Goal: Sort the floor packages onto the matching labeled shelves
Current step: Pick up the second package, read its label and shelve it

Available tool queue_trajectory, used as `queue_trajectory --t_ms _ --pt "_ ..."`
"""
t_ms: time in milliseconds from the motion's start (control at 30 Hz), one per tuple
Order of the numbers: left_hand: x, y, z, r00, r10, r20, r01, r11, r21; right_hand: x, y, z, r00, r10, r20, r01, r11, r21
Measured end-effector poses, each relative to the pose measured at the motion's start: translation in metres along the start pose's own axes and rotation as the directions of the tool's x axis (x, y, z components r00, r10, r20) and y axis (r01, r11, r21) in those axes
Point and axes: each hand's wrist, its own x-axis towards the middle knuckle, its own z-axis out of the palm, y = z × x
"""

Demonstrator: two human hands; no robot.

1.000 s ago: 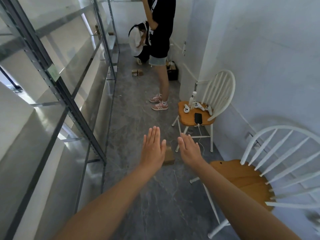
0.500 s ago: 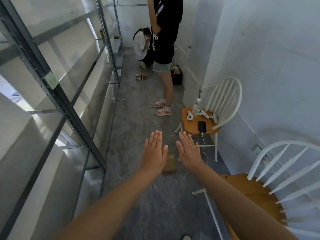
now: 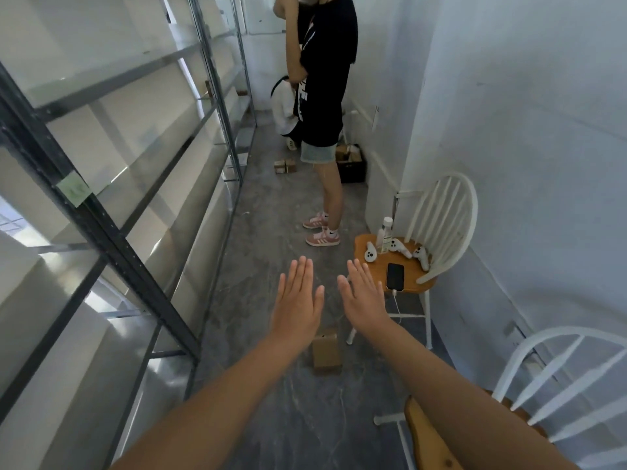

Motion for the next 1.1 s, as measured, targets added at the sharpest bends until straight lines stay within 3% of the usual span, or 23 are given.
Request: queue_trajectory --t_ms 467,1100 --pt "0.037 0.003 0.031 0.999 -0.033 0.041 0.032 0.999 0.015 0.046 0.034 -0.003 0.999 0.035 0.032 -0.036 0.999 0.019" --pt "0.158 -0.071 0.036 0.998 -0.007 0.068 0.011 0.998 -0.061 0.167 -0.012 0.027 0.997 0.058 0.051 -0.056 0.997 -0.053"
